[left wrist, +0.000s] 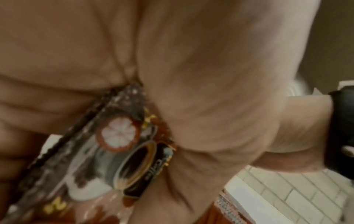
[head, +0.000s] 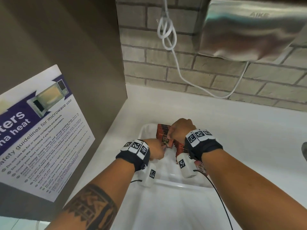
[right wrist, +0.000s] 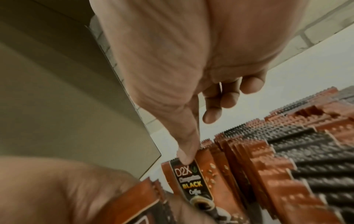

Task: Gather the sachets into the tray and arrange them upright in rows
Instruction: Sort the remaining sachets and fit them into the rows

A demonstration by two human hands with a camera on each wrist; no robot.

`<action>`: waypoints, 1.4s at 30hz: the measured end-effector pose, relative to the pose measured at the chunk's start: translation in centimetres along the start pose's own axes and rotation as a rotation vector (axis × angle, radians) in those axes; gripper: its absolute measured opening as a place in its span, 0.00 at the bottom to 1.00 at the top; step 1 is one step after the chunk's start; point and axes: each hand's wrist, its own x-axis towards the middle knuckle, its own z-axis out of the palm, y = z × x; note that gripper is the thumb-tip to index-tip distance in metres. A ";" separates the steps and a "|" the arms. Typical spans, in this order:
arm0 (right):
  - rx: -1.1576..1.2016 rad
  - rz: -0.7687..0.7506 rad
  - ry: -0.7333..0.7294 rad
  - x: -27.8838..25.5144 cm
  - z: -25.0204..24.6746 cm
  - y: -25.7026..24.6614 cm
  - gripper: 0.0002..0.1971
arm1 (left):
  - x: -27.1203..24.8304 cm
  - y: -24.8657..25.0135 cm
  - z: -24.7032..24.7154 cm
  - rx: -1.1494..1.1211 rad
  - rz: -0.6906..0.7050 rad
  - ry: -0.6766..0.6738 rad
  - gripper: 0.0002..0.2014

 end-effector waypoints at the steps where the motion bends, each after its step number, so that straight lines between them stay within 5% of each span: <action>1: -0.014 0.013 -0.006 0.1 0.1 0.0 0.11 | 0.2 0.1 0.0 0.002 -0.012 -0.003 0.15; 11: 0.045 0.003 -0.024 0.7 0.1 0.2 0.05 | 2.3 0.1 -0.1 -0.083 -0.025 -0.034 0.17; 22: 0.151 -0.077 0.051 -0.1 -0.2 1.3 0.11 | 1.8 0.0 0.6 -0.212 -0.015 -0.045 0.16; 25: 0.222 -0.112 0.073 -0.3 -0.7 1.8 0.11 | 1.2 -0.3 0.2 -0.324 0.001 -0.034 0.07; 28: 0.365 -0.166 0.065 -1.3 -1.5 2.4 0.03 | 0.3 -1.6 -0.5 -0.664 0.069 -0.012 0.08; 32: 0.491 -0.273 -0.041 -2.9 -2.0 2.5 0.11 | -0.8 -2.6 -0.9 -1.038 0.276 0.035 0.11; 36: 0.649 -0.298 0.005 -3.5 -2.0 2.6 0.06 | -1.6 -2.1 -1.1 -1.069 0.360 0.055 0.15; 42: 0.542 -0.272 0.088 -3.6 -3.2 2.9 0.04 | -1.8 -2.4 -1.0 -0.996 0.364 0.124 0.16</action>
